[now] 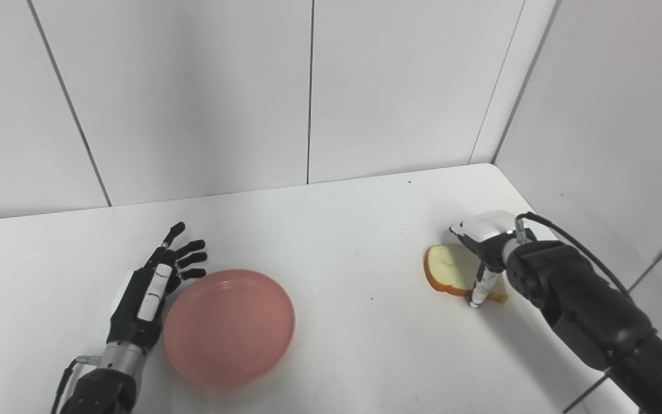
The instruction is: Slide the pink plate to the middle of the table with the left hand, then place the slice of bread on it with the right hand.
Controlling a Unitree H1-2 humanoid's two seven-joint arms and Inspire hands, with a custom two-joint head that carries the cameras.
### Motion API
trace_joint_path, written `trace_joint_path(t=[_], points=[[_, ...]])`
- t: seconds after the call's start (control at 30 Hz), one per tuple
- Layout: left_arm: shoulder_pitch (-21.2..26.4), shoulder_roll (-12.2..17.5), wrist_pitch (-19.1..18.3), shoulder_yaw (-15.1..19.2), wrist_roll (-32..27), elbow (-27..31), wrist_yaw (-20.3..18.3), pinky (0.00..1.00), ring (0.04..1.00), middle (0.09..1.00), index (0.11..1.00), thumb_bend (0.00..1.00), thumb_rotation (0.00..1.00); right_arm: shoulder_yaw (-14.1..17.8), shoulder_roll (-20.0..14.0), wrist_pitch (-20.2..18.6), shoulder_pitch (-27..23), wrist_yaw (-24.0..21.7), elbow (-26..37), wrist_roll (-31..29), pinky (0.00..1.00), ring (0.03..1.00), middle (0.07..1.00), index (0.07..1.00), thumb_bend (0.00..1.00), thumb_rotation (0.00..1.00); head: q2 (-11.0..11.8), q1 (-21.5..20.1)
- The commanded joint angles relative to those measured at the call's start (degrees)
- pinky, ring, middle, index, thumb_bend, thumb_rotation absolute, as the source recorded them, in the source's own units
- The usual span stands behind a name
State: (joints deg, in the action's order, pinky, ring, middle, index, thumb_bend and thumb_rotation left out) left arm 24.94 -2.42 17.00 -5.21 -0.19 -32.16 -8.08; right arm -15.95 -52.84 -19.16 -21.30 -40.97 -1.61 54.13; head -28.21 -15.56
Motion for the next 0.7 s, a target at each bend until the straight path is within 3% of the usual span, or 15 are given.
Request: trace_joint_path(t=[0.0, 0.13, 0.67], points=[[-4.42, 0.62, -0.31, 0.25, 0.12, -1.97, 0.36, 0.67, 0.764, 0.794, 0.901, 0.8, 0.88, -0.07, -0.5, 0.56, -2.0, -0.2, -0.05, 0.73, 1.0, 1.0, 1.0, 0.998, 1.0, 0.26, -0.07, 0.13], [-4.47, 0.66, -0.29, 0.13, 0.41, -1.92, 0.43, 0.67, 0.768, 0.8, 0.907, 0.79, 0.88, -0.22, 0.58, 1.75, -2.38, 1.25, -1.36, -0.16, 1.0, 1.0, 1.0, 0.998, 1.0, 0.29, -0.12, 0.2], [-4.51, 0.63, -0.65, 0.12, 0.38, -1.83, 0.47, 0.68, 0.771, 0.802, 0.91, 0.82, 0.87, -0.37, 2.36, 3.57, -3.08, 5.45, -6.24, -2.03, 1.0, 1.0, 1.0, 0.981, 1.0, 0.25, -0.21, 0.73]])
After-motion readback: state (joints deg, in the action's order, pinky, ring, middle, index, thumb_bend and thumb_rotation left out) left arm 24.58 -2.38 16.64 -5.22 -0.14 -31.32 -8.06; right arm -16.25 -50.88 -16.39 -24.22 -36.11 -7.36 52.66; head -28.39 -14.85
